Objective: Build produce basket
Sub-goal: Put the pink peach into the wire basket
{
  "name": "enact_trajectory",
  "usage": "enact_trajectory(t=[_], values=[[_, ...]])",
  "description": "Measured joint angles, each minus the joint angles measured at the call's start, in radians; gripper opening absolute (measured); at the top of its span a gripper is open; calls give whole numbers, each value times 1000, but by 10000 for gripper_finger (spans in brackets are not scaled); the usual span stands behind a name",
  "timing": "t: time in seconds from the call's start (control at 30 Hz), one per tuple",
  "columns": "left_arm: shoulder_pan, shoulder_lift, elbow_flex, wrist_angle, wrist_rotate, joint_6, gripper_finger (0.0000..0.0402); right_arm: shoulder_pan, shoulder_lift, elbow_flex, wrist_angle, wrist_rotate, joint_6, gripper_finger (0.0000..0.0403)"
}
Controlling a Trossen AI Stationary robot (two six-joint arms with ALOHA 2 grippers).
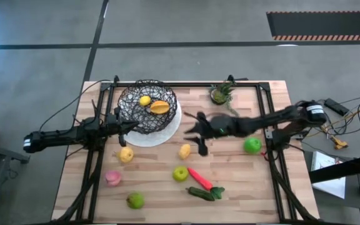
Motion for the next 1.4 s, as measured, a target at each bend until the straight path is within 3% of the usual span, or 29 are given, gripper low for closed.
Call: enact_trajectory(t=[0.13,0.37,0.47,0.63,0.8,0.9,1.0,1.17,1.4], values=[[0,0,0,-1,0,0,0,116,-25,-119,167,39,18,98],[0,2,0,-1,0,0,0,319,-14,-188,257,351,108,85],[0,4,0,8,0,0,0,391,12,-186,263,438,121,81],[0,5,0,138,0,0,0,466,63,-180,289,482,162,75],[0,17,0,476,-8,-34,0,494,137,-180,358,503,164,73],[0,55,11,595,111,-51,0,492,192,-179,426,520,162,75],[-3,123,78,527,221,-53,0,488,244,-173,481,535,158,73],[-37,272,233,219,224,-39,0,488,302,-130,488,534,148,68],[-175,520,471,-111,190,-17,0,494,307,-116,477,518,122,74]])
